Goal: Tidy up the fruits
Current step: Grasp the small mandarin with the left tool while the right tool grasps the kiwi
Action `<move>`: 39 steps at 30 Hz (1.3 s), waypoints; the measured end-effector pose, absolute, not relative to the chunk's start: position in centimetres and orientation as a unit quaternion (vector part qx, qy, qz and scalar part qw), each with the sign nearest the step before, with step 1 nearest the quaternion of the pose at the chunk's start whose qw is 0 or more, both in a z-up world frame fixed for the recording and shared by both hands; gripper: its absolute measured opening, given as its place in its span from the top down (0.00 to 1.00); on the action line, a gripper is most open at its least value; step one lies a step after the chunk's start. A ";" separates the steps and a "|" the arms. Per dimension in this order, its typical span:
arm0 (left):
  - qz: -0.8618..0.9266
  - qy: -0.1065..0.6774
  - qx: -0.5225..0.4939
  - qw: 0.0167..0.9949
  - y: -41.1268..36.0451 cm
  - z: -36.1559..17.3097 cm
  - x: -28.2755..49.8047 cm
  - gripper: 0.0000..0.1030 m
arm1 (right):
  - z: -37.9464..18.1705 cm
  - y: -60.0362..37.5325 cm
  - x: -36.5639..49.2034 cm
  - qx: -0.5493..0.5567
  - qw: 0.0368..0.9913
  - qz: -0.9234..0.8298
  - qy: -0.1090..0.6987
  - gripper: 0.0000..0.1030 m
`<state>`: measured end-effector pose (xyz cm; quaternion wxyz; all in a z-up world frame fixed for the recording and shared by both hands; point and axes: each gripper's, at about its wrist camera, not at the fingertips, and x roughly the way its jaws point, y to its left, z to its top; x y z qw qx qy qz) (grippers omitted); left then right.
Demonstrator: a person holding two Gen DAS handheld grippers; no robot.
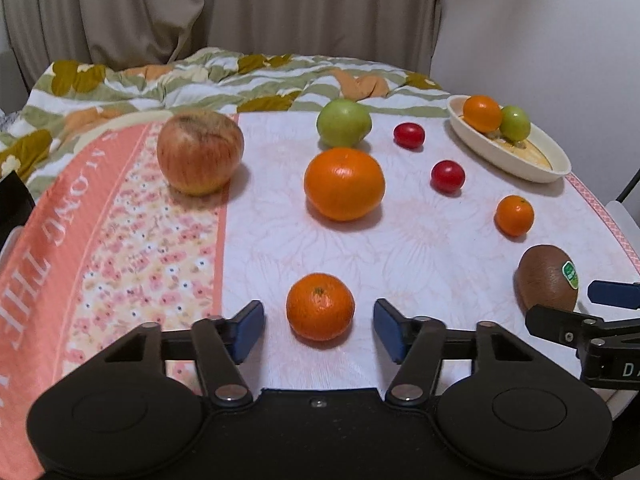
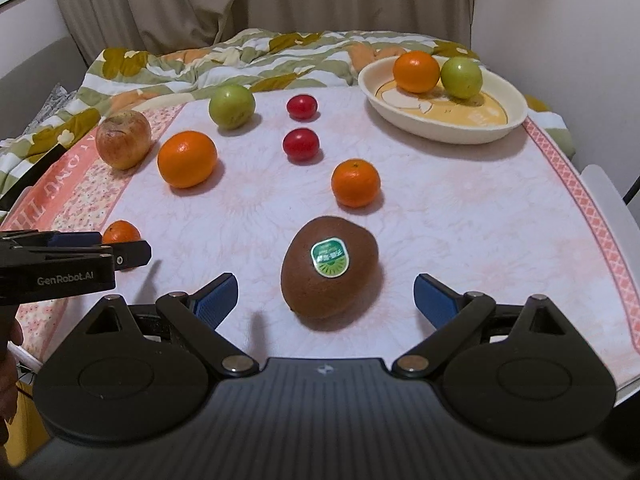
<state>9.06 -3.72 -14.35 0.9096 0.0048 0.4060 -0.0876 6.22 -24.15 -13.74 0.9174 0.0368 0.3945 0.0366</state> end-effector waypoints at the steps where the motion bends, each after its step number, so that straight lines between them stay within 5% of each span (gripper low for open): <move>1: -0.085 0.403 0.007 0.911 -3.8 -14.3 9.0 0.43 | -13.9 -24.1 6.3 0.037 0.917 0.036 0.395 0.00; 7: -0.086 0.403 0.010 0.911 -3.8 -14.3 9.3 0.61 | -14.1 -23.9 6.5 0.036 0.918 0.033 0.394 0.00; 15: -0.083 0.409 -0.003 0.909 -3.4 -14.1 9.0 0.61 | -14.4 -23.7 7.3 0.034 0.918 0.026 0.393 0.01; 18: -0.081 0.410 -0.004 0.908 -3.4 -14.1 8.6 0.61 | -14.7 -23.4 7.8 0.034 0.915 0.032 0.401 0.15; 22: -0.080 0.412 -0.004 0.908 -3.4 -14.0 8.3 0.61 | -14.9 -23.3 8.1 0.033 0.917 0.023 0.397 0.18; 26: -0.081 0.413 -0.006 0.907 -3.3 -13.9 8.2 0.61 | -14.9 -23.5 8.3 0.030 0.920 0.009 0.391 0.32; 39: -0.083 0.401 -0.015 0.912 -3.2 -11.1 7.1 0.62 | -13.1 -23.3 7.6 0.027 0.921 0.017 0.389 0.33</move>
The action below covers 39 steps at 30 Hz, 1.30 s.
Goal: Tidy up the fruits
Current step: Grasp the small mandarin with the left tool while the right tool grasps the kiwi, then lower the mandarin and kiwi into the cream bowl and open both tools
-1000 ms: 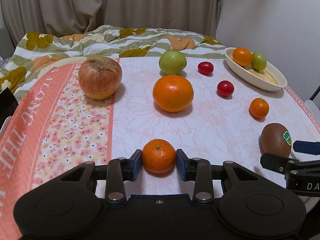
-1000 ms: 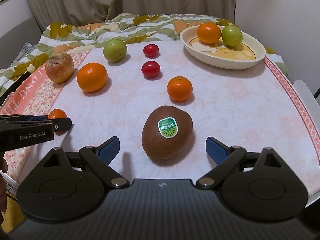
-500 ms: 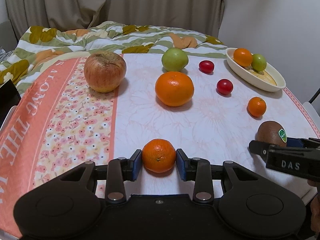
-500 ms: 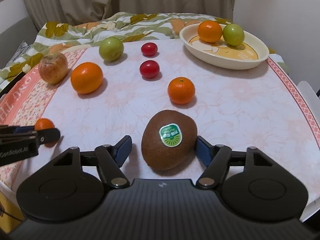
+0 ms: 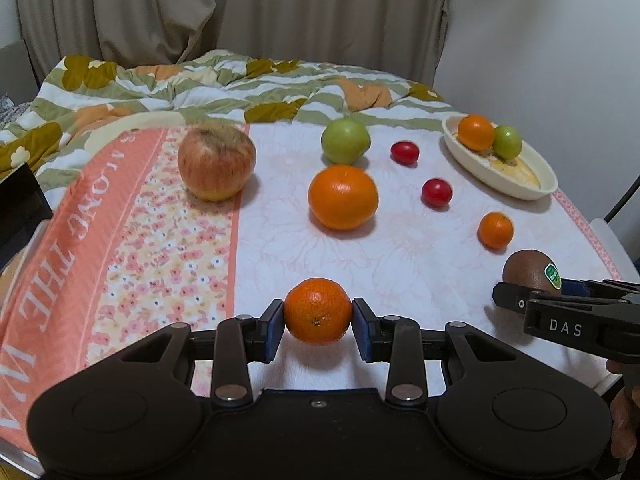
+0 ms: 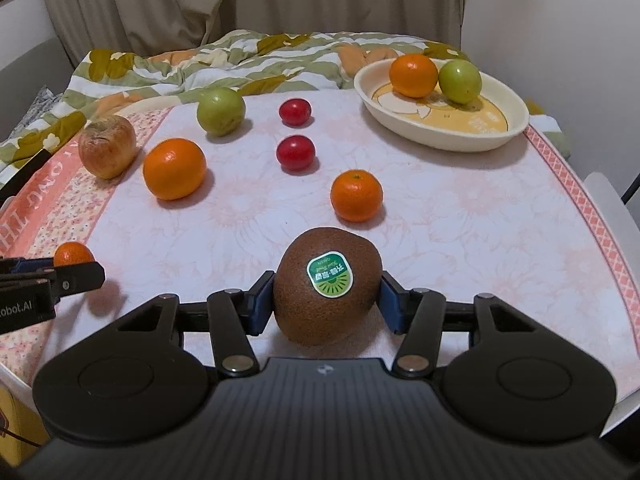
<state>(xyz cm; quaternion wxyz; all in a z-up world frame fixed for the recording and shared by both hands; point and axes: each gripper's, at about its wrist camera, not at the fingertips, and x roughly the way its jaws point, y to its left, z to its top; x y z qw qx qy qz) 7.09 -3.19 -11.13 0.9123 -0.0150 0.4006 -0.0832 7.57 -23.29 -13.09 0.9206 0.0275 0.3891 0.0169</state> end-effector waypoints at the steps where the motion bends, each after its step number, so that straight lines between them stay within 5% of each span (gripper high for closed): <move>1: -0.084 0.398 -0.015 0.913 -3.2 -10.8 7.0 0.62 | -12.6 -23.3 7.4 0.027 0.921 0.018 0.387 0.33; 21: -0.148 0.318 0.006 0.936 -9.1 -1.7 8.1 0.62 | -2.5 -29.4 6.9 0.031 0.943 -0.001 0.331 0.33; 39: -0.110 0.338 -0.003 0.935 -21.3 -2.3 18.2 0.62 | -3.2 -41.5 16.4 0.008 0.936 0.062 0.346 0.33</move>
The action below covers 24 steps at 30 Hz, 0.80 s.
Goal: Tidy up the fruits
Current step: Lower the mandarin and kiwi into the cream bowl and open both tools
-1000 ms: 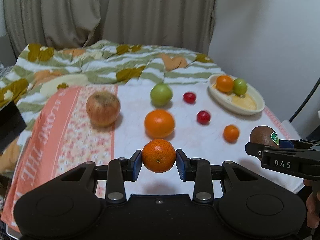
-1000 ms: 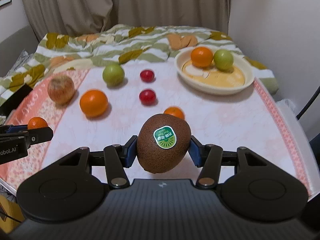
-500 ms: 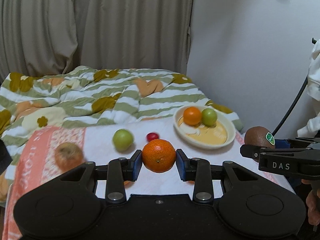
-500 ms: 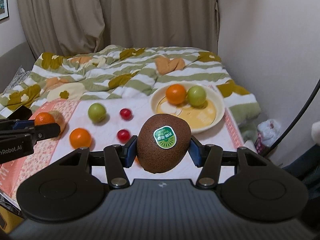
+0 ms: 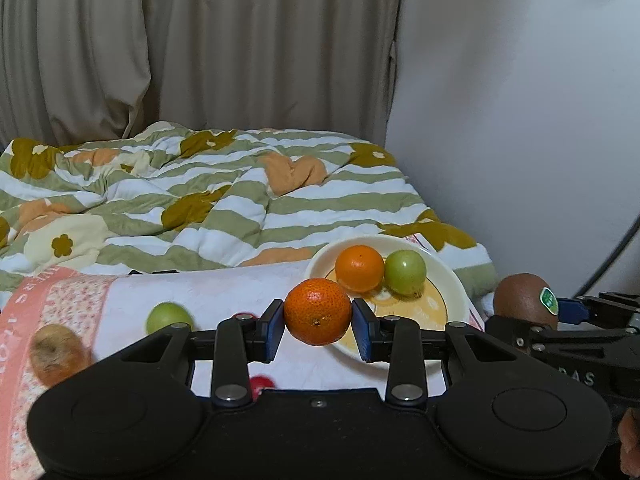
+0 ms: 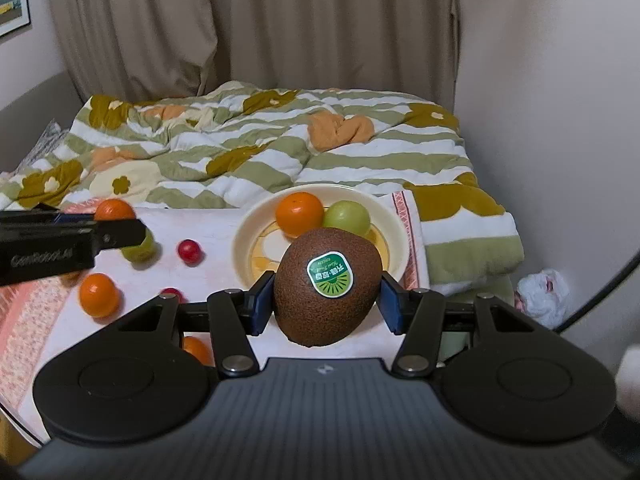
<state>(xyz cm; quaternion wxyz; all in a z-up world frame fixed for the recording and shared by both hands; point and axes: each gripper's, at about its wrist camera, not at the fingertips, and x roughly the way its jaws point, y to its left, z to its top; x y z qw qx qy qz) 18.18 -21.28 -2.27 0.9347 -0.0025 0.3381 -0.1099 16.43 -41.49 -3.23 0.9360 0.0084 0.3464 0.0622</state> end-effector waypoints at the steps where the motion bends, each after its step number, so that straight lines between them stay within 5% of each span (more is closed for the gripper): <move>1: -0.107 0.339 -0.001 0.934 -21.9 -2.5 18.9 0.62 | -3.5 -42.0 17.0 0.006 0.935 0.066 0.348 0.33; 24: -0.148 0.399 0.130 0.896 -29.1 -11.9 28.7 0.61 | -8.7 -47.7 24.9 0.027 0.922 0.054 0.383 0.33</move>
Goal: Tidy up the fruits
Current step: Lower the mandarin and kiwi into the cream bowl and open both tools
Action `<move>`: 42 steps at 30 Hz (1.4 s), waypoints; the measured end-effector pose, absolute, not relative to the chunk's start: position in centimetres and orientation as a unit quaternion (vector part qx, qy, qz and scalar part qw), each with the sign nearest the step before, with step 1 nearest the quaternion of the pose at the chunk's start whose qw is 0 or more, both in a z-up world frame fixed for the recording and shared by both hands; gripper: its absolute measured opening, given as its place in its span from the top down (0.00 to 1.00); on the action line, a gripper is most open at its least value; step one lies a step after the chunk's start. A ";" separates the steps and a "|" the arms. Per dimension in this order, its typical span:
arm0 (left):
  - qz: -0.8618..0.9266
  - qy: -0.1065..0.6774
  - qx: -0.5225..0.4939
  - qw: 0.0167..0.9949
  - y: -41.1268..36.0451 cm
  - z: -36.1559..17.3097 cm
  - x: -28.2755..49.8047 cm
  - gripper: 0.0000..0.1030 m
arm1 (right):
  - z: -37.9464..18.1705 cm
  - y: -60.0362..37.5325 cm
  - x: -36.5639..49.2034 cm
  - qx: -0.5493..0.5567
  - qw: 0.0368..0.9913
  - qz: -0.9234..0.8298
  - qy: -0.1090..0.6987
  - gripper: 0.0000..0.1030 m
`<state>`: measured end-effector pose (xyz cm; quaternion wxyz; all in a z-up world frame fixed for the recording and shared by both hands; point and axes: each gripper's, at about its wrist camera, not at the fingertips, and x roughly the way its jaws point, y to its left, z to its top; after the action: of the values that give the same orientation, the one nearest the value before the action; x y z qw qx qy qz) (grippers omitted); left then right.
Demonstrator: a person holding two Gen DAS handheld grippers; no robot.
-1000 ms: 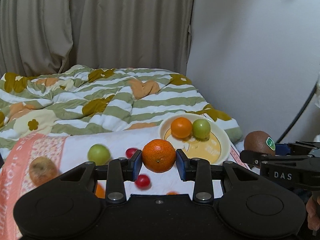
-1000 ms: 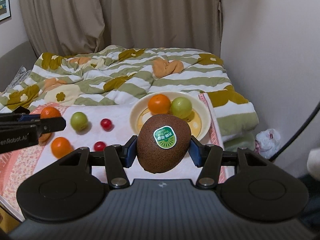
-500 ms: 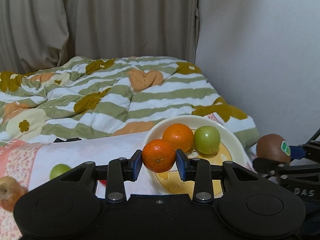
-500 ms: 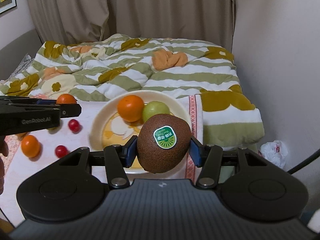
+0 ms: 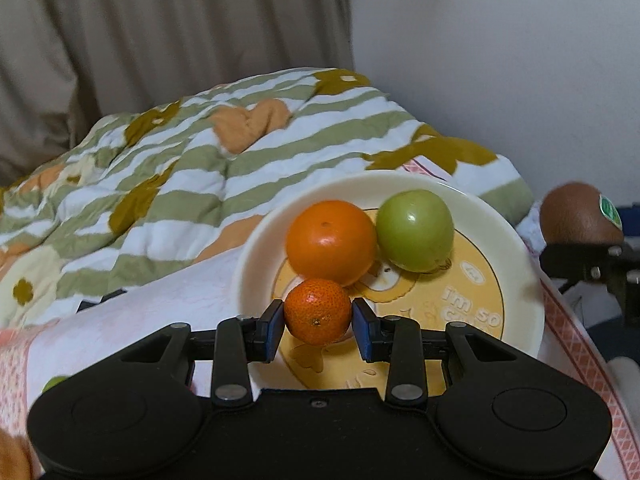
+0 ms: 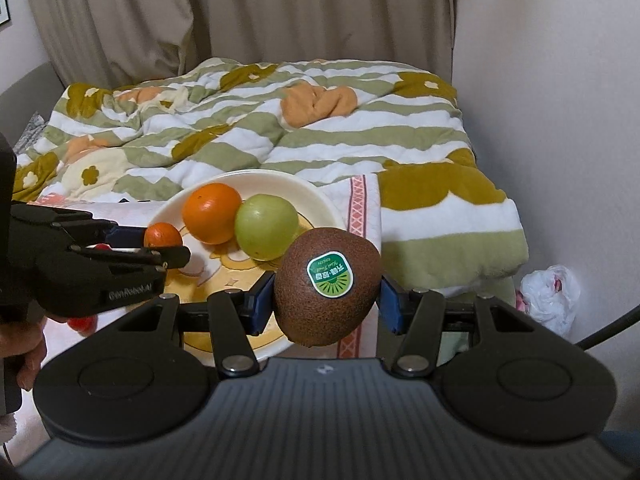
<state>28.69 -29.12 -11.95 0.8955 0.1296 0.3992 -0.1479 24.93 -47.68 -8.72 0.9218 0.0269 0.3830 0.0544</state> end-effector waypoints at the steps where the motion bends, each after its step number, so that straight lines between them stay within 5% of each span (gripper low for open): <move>1: -0.152 0.400 0.129 0.895 -29.2 -12.0 28.7 0.56 | -8.7 -47.7 24.9 0.029 0.922 0.052 0.383 0.33; 2: -0.156 0.401 0.128 0.894 -29.2 -12.0 28.7 0.50 | -8.6 -47.8 24.9 0.030 0.922 0.049 0.383 0.33; 4: -0.155 0.396 0.129 0.896 -29.2 -11.8 28.6 0.19 | -8.5 -47.9 24.9 0.031 0.922 0.045 0.383 0.33; 6: -0.151 0.385 0.132 0.901 -29.2 -11.3 28.3 0.10 | -8.2 -47.9 24.9 0.032 0.923 0.042 0.381 0.33; 38: -0.091 0.412 0.065 0.904 -23.1 -7.9 24.8 0.03 | -12.8 -40.5 28.5 -0.087 0.889 0.089 0.441 0.33; 40: -0.089 0.411 0.065 0.905 -23.0 -7.8 24.7 0.03 | -12.6 -40.3 28.3 -0.098 0.893 0.089 0.430 0.30; 42: -0.088 0.411 0.066 0.905 -23.1 -7.7 24.5 0.03 | -12.2 -40.0 27.9 -0.110 0.899 0.089 0.414 0.10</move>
<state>24.52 -23.07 -7.73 0.9049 0.0659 0.4112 -0.0878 27.88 -40.05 -12.22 0.8990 -0.1101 0.4144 0.0895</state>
